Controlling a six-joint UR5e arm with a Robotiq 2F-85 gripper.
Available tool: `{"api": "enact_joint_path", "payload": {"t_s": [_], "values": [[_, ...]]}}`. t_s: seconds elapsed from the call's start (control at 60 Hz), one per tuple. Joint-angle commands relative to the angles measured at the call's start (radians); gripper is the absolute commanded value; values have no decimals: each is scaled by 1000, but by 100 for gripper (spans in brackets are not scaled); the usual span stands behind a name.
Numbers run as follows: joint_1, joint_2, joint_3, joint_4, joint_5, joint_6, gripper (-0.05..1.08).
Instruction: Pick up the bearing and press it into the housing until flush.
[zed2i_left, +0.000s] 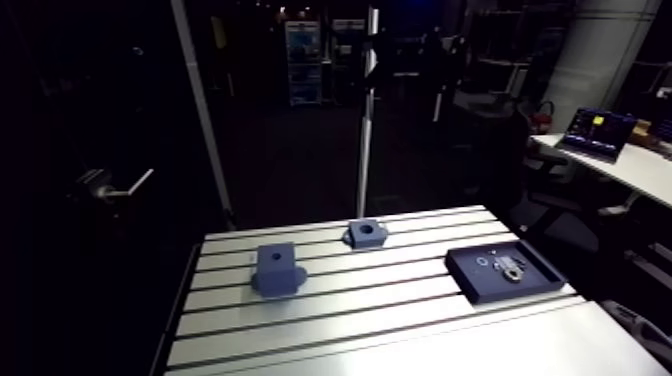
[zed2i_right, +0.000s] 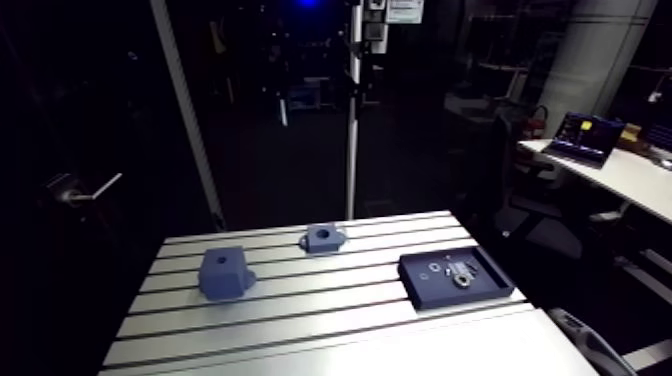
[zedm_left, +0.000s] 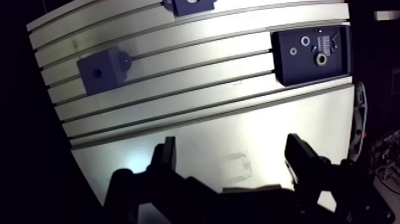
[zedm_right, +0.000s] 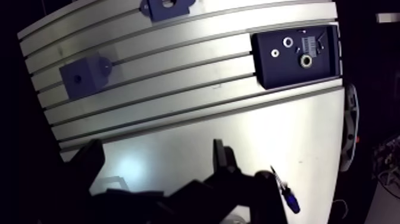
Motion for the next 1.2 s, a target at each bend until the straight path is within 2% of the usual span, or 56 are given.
{"api": "enact_joint_path", "payload": {"t_s": [0.017,0.133,0.233,0.583,0.717,0.8,0.833,0.867,0.9,0.95,0.967,0.983,1.1,1.2], "values": [[60,-87,42,80,-69,-9,0],[60,-89,46,80,-71,-11,0],[57,-89,46,78,-80,-11,0],[45,-87,49,73,-80,-13,0],[30,-86,57,40,-79,-67,0],[-5,-79,67,7,-74,-124,0],[-43,-64,70,-12,-71,-162,0],[-43,-64,70,-12,-71,-162,0],[-79,-47,76,-29,-71,-208,0],[-101,-40,79,-40,-71,-232,1],[-125,-32,83,-53,-71,-257,1],[-125,-32,83,-53,-71,-257,1],[-213,0,94,-105,-69,-346,1],[-237,28,100,-136,-71,-389,1]]}}
